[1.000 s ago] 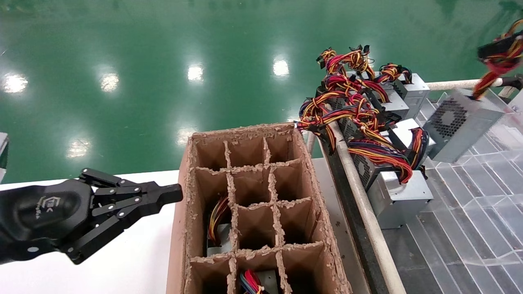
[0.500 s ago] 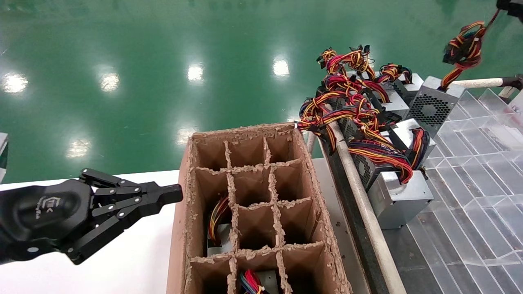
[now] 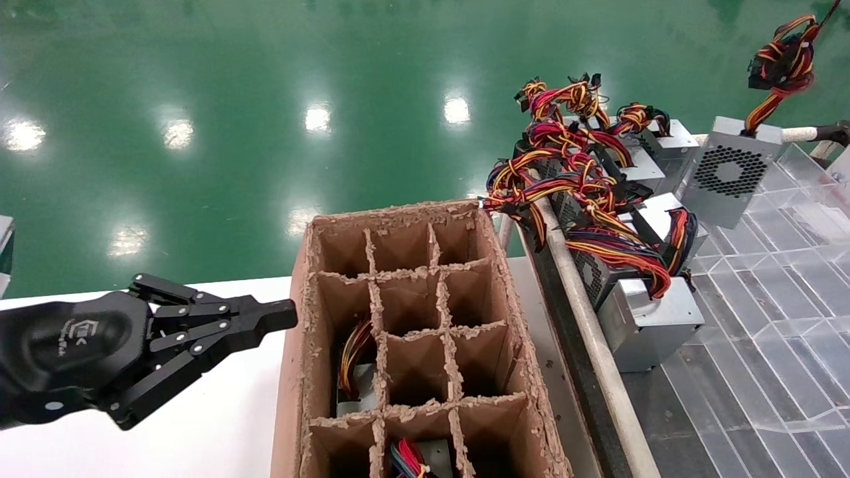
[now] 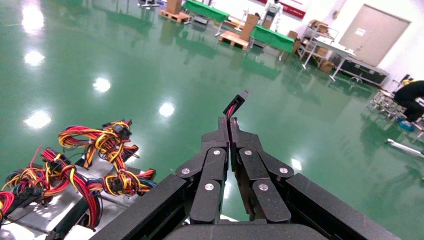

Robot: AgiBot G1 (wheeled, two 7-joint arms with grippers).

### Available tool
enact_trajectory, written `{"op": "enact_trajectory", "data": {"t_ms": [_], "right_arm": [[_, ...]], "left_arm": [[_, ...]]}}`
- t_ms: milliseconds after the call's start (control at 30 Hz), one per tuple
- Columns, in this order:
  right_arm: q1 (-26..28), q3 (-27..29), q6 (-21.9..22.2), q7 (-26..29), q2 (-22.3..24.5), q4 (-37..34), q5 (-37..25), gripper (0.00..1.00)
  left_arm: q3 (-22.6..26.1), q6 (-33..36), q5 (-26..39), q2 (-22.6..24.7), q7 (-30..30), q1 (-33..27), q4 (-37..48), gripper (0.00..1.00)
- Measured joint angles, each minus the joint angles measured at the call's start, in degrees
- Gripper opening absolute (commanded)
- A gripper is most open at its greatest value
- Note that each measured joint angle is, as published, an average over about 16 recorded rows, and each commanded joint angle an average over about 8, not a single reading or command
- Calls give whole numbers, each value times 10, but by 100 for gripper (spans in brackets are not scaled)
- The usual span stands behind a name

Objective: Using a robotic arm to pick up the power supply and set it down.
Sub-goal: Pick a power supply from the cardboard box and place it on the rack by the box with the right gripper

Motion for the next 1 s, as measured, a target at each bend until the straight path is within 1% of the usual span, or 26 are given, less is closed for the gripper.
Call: {"op": "enact_trajectory", "data": {"t_ms": [300, 633, 1000], "right_arm": [[6, -5, 6, -9, -20, -17, -6, 0], [1, 0, 36, -16, -44, -30, 0, 0], [-5, 8, 67, -23, -51, -36, 11, 0]], "left_arm": [[0, 0, 0, 0, 0, 0, 0, 0], [0, 0, 0, 0, 0, 0, 0, 0], [0, 0, 0, 0, 0, 0, 0, 0]]}}
